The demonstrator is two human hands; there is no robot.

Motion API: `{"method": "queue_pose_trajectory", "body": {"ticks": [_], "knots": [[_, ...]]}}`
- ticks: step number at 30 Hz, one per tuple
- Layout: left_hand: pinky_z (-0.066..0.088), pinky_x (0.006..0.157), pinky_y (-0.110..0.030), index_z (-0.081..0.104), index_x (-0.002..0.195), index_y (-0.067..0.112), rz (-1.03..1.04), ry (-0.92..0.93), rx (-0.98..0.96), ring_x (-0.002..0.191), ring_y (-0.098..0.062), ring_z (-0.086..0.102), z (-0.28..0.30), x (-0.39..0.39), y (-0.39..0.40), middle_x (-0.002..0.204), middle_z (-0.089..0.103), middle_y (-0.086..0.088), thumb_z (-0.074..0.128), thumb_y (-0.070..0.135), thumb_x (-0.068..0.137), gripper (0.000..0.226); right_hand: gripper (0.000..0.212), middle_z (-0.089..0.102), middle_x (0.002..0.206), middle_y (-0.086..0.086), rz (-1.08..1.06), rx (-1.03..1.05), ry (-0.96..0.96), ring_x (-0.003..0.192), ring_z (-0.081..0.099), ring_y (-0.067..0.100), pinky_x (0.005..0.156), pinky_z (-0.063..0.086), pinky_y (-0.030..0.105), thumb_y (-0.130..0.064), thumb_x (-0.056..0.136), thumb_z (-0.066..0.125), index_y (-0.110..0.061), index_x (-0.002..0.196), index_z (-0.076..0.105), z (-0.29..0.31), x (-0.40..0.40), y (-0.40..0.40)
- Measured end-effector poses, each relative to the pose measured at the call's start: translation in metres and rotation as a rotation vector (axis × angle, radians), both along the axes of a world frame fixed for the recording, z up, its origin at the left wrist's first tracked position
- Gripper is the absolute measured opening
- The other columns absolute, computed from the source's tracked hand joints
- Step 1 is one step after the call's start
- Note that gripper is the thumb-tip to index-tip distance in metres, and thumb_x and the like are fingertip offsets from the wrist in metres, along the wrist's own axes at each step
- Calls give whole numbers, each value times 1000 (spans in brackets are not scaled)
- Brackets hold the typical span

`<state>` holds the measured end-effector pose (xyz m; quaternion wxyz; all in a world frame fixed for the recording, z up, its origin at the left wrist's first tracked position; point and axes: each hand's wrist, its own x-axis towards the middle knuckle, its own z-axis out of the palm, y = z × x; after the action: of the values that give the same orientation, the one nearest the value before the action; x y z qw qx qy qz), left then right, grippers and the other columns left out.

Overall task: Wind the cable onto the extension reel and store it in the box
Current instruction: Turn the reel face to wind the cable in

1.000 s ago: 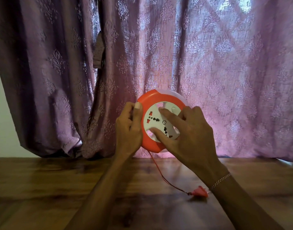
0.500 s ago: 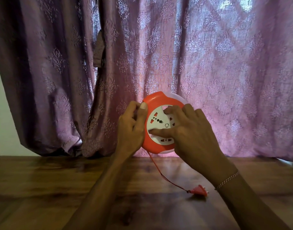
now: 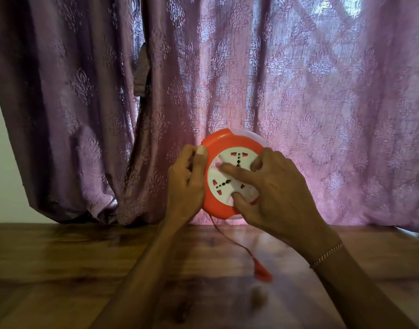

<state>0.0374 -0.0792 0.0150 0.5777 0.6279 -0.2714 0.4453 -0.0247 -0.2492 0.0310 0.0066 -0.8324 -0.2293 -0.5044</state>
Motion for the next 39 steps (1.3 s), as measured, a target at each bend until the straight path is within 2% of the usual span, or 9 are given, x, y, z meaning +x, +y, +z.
{"method": "queue_pose_trajectory", "body": {"ticks": [11, 14, 17, 20, 24, 27, 30, 34, 39], "knots": [[50, 57, -45, 50, 79, 27, 73, -13, 14, 62, -23, 58, 1, -2, -1, 68, 59, 3, 47, 40, 106, 30, 61, 73, 92, 5, 8, 372, -88, 75, 68, 23, 68, 55, 30, -62, 71, 71, -40, 127, 64, -18, 4, 18], [50, 57, -41, 48, 77, 30, 75, -8, 4, 63, -9, 58, -1, -3, -5, 68, 60, 10, 46, 44, 105, 31, 65, 75, 76, -1, 44, 525, -119, 62, 68, 15, 64, 47, 20, -73, 73, 65, -27, 119, 71, -13, 5, 22], [52, 56, -33, 49, 78, 32, 74, 6, 17, 65, -7, 65, -2, -3, -7, 71, 65, 13, 45, 45, 104, 30, 64, 73, 70, -2, 65, 462, -101, 61, 67, 17, 62, 49, 22, -69, 78, 63, -19, 117, 70, -13, 4, 21], [55, 58, -50, 51, 81, 23, 54, 16, 4, 68, -24, 67, -2, -2, -4, 74, 66, 0, 45, 48, 104, 34, 58, 69, 72, -9, 28, 426, -108, 71, 63, 14, 63, 43, 24, -68, 80, 65, -23, 117, 65, -12, 3, 16], [53, 60, -53, 54, 84, 15, 62, 14, -30, 70, -31, 66, 0, -4, -1, 76, 66, -4, 44, 49, 103, 41, 18, 63, 103, 2, 183, 220, -95, 95, 52, 22, 75, 49, 39, -30, 86, 68, -21, 102, 68, -4, 2, 6], [54, 62, -52, 55, 86, 14, 86, 24, -25, 70, -27, 66, 1, -4, 0, 77, 67, -1, 44, 49, 104, 41, 42, 55, 128, 11, 177, 70, 56, 113, 49, 32, 88, 51, 45, -10, 78, 60, -33, 111, 71, 0, 0, 1], [55, 60, -48, 53, 82, 26, 89, 17, -22, 67, -14, 66, 2, -4, 1, 73, 67, 9, 46, 43, 106, 30, 65, 50, 139, 16, 49, -49, 145, 122, 49, 38, 98, 48, 47, 0, 74, 69, -41, 124, 67, 1, -2, 3], [56, 62, -54, 53, 84, 27, 80, 21, -6, 74, -26, 72, 2, -3, -1, 75, 68, 2, 46, 41, 106, 27, 71, 60, 126, 17, -95, -75, 56, 108, 56, 40, 80, 49, 45, -7, 63, 84, -44, 122, 67, -1, -3, 9], [52, 56, -42, 50, 78, 32, 87, 29, 3, 63, -9, 61, 0, -2, -3, 68, 63, 14, 46, 42, 106, 29, 65, 60, 109, 9, -123, 0, 8, 94, 54, 32, 71, 43, 40, -28, 71, 69, -51, 130, 56, -3, -2, 8]]}}
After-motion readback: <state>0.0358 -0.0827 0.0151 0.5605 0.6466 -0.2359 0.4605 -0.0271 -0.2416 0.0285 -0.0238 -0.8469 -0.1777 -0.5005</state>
